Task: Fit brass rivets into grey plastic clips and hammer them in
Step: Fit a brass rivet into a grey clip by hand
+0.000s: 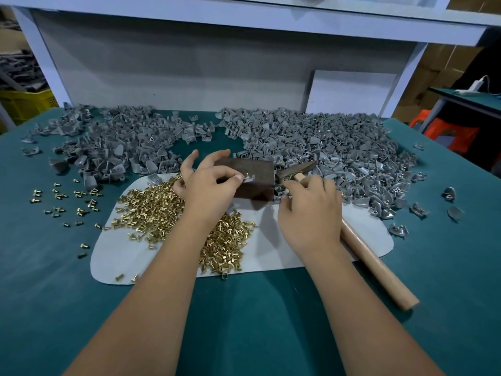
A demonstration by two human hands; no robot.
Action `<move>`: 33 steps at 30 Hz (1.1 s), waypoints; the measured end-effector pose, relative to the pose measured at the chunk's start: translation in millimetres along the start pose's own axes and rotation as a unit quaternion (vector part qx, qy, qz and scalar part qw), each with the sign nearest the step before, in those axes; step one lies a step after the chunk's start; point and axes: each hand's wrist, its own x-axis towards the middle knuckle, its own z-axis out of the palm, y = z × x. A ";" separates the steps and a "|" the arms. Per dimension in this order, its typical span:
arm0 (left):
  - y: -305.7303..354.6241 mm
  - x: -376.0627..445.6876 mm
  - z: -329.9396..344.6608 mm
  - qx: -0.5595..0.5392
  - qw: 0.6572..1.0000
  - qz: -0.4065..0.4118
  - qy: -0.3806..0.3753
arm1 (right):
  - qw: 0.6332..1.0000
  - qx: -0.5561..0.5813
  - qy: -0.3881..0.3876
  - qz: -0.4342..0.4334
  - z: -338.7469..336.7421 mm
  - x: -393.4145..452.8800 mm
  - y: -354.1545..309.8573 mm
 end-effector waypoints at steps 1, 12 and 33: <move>-0.2 -0.1 0.0 0.001 1.000 0.001 0.000 | 1.000 0.011 0.007 -0.002 0.0 -0.1 -0.4; -0.5 -2.0 1.4 0.004 1.000 0.027 0.004 | 0.991 0.111 0.048 -0.055 0.5 -2.9 -7.8; -7.2 -2.1 1.4 -0.012 0.991 0.123 -0.042 | 0.967 0.188 0.091 -0.146 3.6 -2.7 -12.2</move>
